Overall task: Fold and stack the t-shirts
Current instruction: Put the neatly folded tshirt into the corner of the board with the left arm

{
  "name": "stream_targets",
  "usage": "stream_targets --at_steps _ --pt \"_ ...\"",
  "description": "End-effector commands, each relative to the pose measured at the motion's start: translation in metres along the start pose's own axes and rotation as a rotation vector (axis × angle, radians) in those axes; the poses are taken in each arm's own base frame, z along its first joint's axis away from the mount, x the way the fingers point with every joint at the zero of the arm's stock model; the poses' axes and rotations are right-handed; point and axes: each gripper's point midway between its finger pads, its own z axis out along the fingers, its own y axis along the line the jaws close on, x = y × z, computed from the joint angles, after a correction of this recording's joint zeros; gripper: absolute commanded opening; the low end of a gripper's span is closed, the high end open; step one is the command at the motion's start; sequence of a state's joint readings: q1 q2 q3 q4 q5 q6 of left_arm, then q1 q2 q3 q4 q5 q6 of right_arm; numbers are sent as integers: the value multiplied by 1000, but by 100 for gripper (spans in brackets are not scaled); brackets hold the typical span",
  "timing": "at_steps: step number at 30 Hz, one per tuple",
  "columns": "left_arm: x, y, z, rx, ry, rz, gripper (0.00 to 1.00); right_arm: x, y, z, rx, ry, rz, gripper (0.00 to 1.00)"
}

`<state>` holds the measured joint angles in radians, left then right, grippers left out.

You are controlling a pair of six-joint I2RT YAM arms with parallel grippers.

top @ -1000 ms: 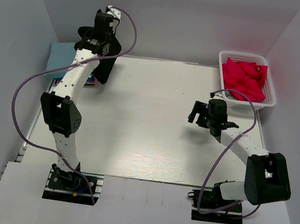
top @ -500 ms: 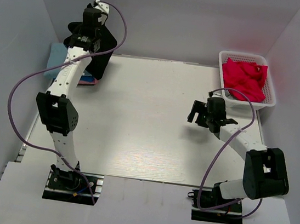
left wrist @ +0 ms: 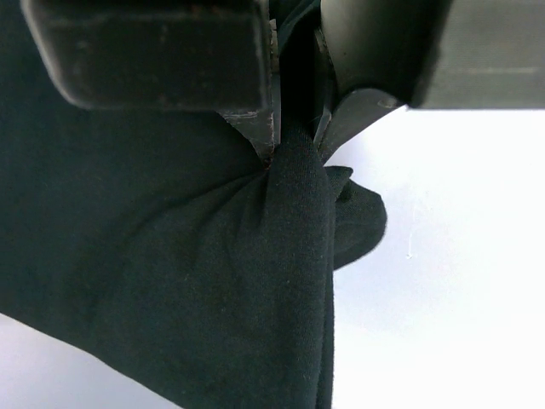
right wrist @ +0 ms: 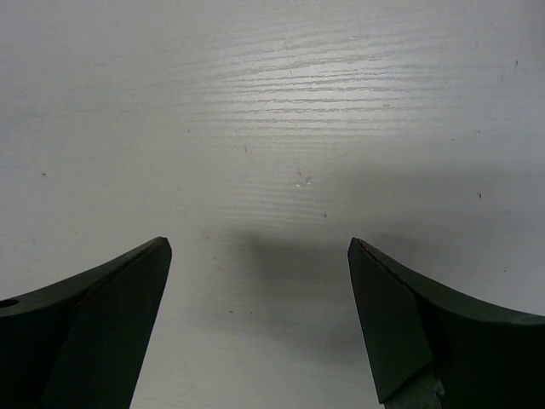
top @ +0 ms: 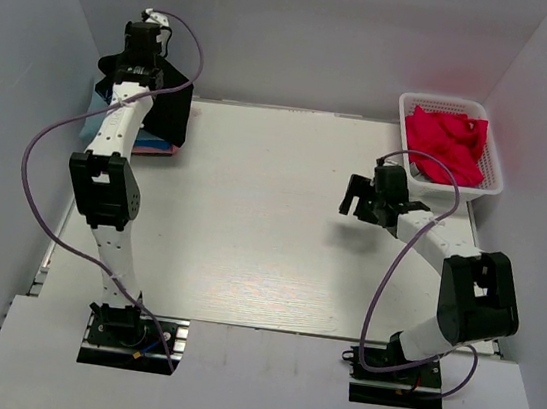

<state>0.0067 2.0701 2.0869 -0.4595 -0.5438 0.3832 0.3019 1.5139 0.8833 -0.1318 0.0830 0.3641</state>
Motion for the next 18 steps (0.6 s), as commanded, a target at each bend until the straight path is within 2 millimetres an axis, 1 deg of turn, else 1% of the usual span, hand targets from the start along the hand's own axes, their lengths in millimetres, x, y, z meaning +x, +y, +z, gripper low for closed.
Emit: stream_targets --at_steps 1,3,4,6,7,8,9,10,11,12,13,15,16,18 --pt "-20 30 7 -103 -64 -81 0 -13 5 0 -4 -5 7 90" --pt "-6 34 24 -120 -37 -81 0 -13 5 0 3 7 9 90" --pt "-9 34 26 -125 -47 -87 0 -13 4 0 5 9 9 90" --pt "6 40 41 -151 -18 -88 0 -13 4 -1 9 10 6 90" --pt "9 42 44 -179 -10 -91 15 -13 3 0 14 10 9 90" --pt "9 53 45 -218 -11 -106 74 -13 1 0 22 13 10 90" --pt "13 54 48 -247 -3 -111 100 -15 2 -1 21 5 8 90" --pt "15 62 47 -304 10 -122 100 -16 3 -2 22 6 8 90" --pt "16 63 48 -320 15 -134 100 -15 2 -2 23 9 11 90" --pt "15 71 48 -332 10 -143 100 -16 3 -4 20 6 8 90" --pt "9 74 41 -319 -4 -183 100 -18 4 -6 17 -2 7 90" --pt "2 69 35 -260 -19 -211 100 -17 5 -8 7 -7 12 90" --pt "1 71 31 -259 -22 -248 100 -17 6 -13 -1 -18 14 90" --pt "-8 66 15 -228 -26 -260 100 -14 7 -14 -17 -28 18 90"
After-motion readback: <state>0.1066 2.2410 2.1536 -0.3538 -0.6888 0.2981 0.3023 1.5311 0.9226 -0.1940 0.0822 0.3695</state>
